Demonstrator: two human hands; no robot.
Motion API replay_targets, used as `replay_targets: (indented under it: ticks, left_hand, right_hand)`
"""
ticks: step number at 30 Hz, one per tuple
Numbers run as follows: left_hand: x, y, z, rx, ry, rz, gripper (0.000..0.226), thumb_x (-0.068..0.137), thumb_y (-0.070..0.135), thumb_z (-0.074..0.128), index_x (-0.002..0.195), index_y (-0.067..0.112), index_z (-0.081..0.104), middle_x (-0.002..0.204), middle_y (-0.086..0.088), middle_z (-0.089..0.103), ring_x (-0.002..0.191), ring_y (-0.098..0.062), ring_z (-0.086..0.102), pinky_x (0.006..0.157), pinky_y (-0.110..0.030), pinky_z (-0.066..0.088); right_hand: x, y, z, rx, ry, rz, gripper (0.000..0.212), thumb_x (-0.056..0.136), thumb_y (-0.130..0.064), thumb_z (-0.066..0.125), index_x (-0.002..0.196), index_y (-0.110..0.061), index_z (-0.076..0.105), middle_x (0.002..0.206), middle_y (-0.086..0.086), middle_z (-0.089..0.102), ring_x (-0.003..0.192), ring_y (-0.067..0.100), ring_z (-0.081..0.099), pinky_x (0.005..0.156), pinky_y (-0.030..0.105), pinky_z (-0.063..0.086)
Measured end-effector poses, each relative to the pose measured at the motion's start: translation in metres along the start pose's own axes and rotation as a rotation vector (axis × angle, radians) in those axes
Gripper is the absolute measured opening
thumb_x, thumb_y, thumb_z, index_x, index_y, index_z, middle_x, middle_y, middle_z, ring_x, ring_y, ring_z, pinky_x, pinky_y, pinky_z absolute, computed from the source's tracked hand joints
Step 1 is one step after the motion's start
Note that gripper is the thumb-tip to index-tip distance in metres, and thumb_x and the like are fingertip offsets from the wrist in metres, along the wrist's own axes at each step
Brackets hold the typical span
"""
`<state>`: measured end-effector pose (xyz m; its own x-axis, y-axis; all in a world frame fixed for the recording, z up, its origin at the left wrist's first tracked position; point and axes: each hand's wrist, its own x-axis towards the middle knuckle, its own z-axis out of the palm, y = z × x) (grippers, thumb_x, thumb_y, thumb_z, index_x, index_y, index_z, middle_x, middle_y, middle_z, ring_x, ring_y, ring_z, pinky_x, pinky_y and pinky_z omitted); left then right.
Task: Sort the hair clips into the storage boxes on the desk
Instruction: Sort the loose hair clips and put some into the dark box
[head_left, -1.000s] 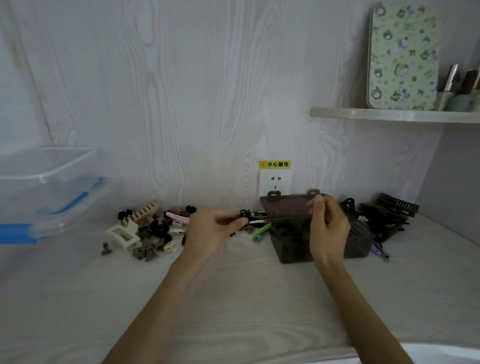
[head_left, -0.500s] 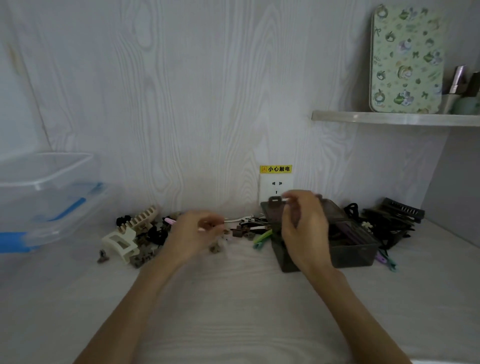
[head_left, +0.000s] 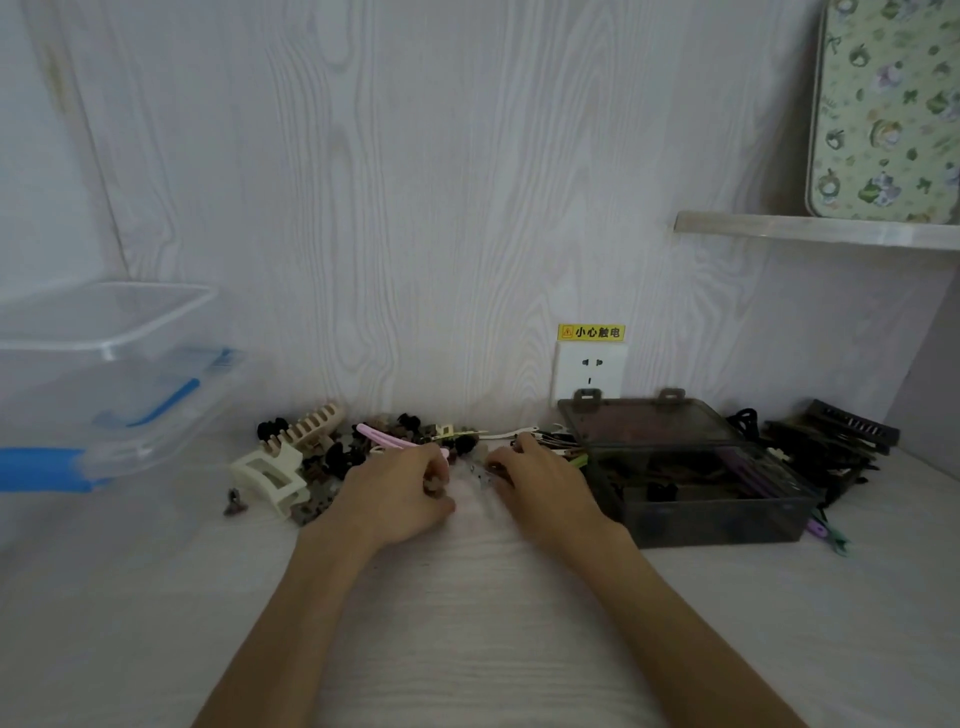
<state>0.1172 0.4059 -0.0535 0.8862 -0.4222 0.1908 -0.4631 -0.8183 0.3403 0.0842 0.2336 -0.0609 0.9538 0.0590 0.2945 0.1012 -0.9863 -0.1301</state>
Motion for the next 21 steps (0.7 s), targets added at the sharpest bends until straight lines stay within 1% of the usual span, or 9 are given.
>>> replay_targets:
  ticks: [1,3,7,10,13,15,17,19,21]
  left_hand:
    - [0.002,-0.003,0.001,-0.013,0.002,0.013,0.011,0.081,0.029,0.057,0.087,0.036,0.052,0.118,0.01,0.064,0.099,-0.017,0.06,0.075,-0.027,0.046]
    - [0.006,-0.01,0.001,-0.094,-0.006,0.035,0.018,0.081,0.022,0.06,0.093,0.034,0.062,0.12,0.011,0.064,0.104,-0.013,0.061,0.085,-0.029,0.05]
    - [0.007,-0.015,0.0,-0.162,-0.019,0.027,0.033,0.078,0.021,0.07,0.109,0.029,0.069,0.127,0.009,0.062,0.11,-0.012,0.06,0.097,-0.035,0.048]
    - [0.007,-0.016,0.0,-0.155,0.003,0.024,0.033,0.079,0.029,0.07,0.112,0.031,0.067,0.126,0.009,0.062,0.113,-0.011,0.059,0.097,-0.036,0.048]
    - [0.004,-0.012,-0.002,-0.157,0.037,0.026,0.027,0.083,0.042,0.064,0.108,0.032,0.068,0.116,0.012,0.067,0.101,-0.007,0.064,0.09,-0.036,0.052]
    - [0.001,-0.005,-0.006,-0.16,0.084,0.024,0.02,0.086,0.049,0.057,0.092,0.035,0.07,0.094,0.014,0.071,0.075,-0.003,0.066,0.077,-0.033,0.055]
    - [-0.002,0.003,-0.01,-0.142,0.114,0.004,0.028,0.09,0.052,0.048,0.072,0.036,0.063,0.073,0.015,0.069,0.055,0.0,0.062,0.064,-0.027,0.053]
    - [-0.002,0.009,-0.008,-0.163,0.149,-0.014,0.037,0.092,0.051,0.043,0.07,0.028,0.063,0.067,0.012,0.067,0.054,-0.005,0.062,0.061,-0.027,0.05]
    - [0.0,0.021,-0.001,-0.217,0.24,0.003,0.033,0.093,0.046,0.044,0.081,0.024,0.066,0.074,0.009,0.068,0.066,-0.011,0.063,0.066,-0.03,0.049]
  right_hand:
    - [-0.001,0.001,-0.001,0.048,-0.032,-0.007,0.031,0.095,-0.029,0.046,0.124,-0.02,0.05,0.121,0.007,0.048,0.108,0.028,0.053,0.085,0.039,0.047]
    - [-0.005,0.002,-0.003,0.134,-0.064,-0.004,0.028,0.092,-0.032,0.051,0.118,-0.022,0.053,0.117,0.005,0.05,0.103,0.028,0.056,0.085,0.038,0.048]
    - [-0.006,0.001,-0.004,0.265,-0.024,0.018,0.012,0.087,-0.025,0.058,0.099,-0.022,0.059,0.107,0.003,0.055,0.098,0.021,0.058,0.086,0.035,0.049]
    - [-0.009,0.004,-0.008,0.362,0.036,0.035,0.014,0.078,-0.019,0.069,0.091,-0.023,0.066,0.099,-0.004,0.063,0.088,0.009,0.06,0.075,0.019,0.05]
    - [-0.012,0.004,-0.016,0.493,0.149,0.072,0.017,0.072,-0.022,0.077,0.087,-0.023,0.069,0.083,-0.011,0.061,0.072,-0.001,0.054,0.064,0.006,0.039]
    - [-0.014,0.0,-0.024,0.557,0.252,0.056,0.016,0.076,-0.023,0.075,0.092,-0.022,0.069,0.081,-0.014,0.06,0.068,-0.003,0.054,0.065,0.008,0.044]
    - [-0.019,-0.004,-0.034,0.625,0.347,0.0,0.017,0.079,-0.021,0.072,0.095,-0.021,0.067,0.086,-0.01,0.063,0.073,0.0,0.058,0.07,0.013,0.05]
    - [-0.027,-0.002,-0.048,0.676,0.485,-0.02,0.016,0.079,-0.017,0.072,0.094,-0.02,0.067,0.089,-0.008,0.064,0.077,0.001,0.06,0.073,0.012,0.051]
    - [-0.041,0.015,-0.063,0.698,0.627,0.039,0.017,0.077,-0.014,0.074,0.091,-0.02,0.067,0.088,-0.009,0.062,0.076,0.001,0.061,0.071,0.007,0.049]
